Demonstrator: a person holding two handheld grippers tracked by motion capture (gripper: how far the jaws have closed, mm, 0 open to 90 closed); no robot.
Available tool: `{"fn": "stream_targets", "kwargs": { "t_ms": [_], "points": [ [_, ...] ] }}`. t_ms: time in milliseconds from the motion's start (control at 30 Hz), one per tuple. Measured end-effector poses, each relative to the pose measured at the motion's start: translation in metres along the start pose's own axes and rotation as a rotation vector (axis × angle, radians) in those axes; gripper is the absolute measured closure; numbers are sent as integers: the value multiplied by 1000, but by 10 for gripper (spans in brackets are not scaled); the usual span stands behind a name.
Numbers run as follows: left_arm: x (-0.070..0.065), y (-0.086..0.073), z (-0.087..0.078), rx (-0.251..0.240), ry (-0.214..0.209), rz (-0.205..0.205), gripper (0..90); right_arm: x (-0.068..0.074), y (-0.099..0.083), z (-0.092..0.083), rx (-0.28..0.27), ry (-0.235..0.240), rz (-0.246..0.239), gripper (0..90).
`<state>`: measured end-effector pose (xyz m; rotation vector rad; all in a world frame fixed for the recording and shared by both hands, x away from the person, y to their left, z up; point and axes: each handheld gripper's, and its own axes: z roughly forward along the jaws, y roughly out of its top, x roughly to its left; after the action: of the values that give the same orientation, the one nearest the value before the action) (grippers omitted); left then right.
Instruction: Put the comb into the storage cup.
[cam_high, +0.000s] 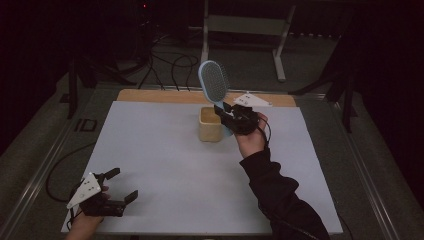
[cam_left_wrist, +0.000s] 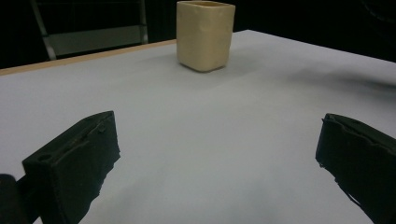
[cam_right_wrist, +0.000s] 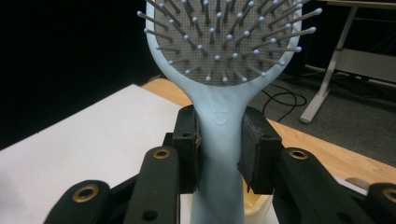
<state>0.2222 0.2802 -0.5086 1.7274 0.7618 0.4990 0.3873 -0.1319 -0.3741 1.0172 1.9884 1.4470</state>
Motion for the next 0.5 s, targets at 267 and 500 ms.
{"fn": "stream_targets", "kwargs": {
  "t_ms": [267, 500],
  "points": [
    [0, 0, 0, 1, -2, 0, 0, -3, 5, 8, -41, -42, 15, 704],
    [0, 0, 0, 0, -3, -2, 0, -9, 20, 25, -72, -56, 29, 704]
  ]
}}
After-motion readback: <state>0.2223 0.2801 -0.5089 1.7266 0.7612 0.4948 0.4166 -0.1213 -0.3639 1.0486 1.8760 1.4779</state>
